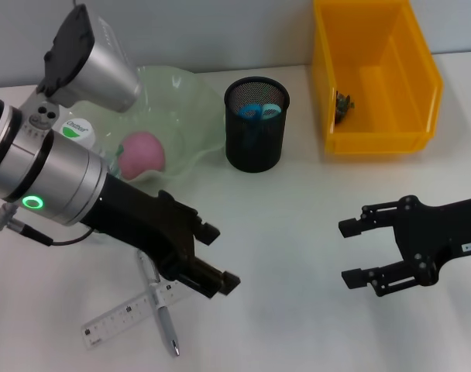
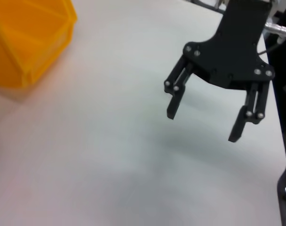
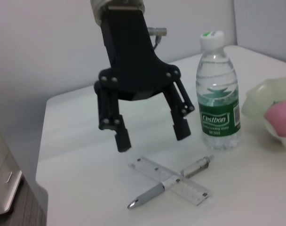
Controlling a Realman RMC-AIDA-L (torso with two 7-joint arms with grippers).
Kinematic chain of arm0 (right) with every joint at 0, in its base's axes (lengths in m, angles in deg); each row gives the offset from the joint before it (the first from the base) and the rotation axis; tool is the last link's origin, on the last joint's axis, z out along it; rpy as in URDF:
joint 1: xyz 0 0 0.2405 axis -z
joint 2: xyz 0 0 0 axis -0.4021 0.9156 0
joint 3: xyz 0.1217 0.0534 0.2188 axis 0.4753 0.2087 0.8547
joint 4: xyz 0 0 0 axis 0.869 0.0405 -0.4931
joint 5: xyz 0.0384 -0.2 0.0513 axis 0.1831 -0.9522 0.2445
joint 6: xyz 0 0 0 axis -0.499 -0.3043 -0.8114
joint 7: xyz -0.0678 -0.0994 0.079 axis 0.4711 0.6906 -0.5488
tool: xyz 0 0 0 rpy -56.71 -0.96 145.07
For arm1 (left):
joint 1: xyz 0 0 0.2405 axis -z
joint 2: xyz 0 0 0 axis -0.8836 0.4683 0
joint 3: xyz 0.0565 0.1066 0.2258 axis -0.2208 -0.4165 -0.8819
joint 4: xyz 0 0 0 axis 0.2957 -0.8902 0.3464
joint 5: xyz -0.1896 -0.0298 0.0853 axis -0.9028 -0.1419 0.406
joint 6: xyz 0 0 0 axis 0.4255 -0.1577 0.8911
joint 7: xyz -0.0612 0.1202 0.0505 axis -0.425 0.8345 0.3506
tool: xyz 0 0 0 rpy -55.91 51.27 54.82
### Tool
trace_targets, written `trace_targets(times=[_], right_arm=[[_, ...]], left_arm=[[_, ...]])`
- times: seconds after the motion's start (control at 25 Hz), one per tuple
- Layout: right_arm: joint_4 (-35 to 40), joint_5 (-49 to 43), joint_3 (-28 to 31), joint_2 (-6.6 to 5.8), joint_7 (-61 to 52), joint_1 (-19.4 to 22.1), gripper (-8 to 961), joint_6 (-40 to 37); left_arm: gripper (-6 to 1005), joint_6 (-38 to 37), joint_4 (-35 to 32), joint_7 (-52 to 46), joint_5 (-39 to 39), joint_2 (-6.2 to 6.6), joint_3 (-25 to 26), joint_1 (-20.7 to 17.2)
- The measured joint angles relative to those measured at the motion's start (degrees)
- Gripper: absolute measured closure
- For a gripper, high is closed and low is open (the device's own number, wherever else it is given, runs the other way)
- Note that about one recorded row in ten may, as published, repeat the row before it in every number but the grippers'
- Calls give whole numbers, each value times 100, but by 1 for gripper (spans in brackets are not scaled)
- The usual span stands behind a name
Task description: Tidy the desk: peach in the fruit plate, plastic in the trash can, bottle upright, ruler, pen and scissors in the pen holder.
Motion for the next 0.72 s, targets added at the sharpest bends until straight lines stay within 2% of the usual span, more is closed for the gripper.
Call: trace_targets(times=[0.44,0.72], right_arm=[[11,-44,25,-70,-1,-108,178,-25],[-21,-182,22,-81,-35,-273,178,42]], left_arm=[[186,-128,18,-161,410,-11,-226,152],[186,59,-23,-95,1013,-29,-735,245]])
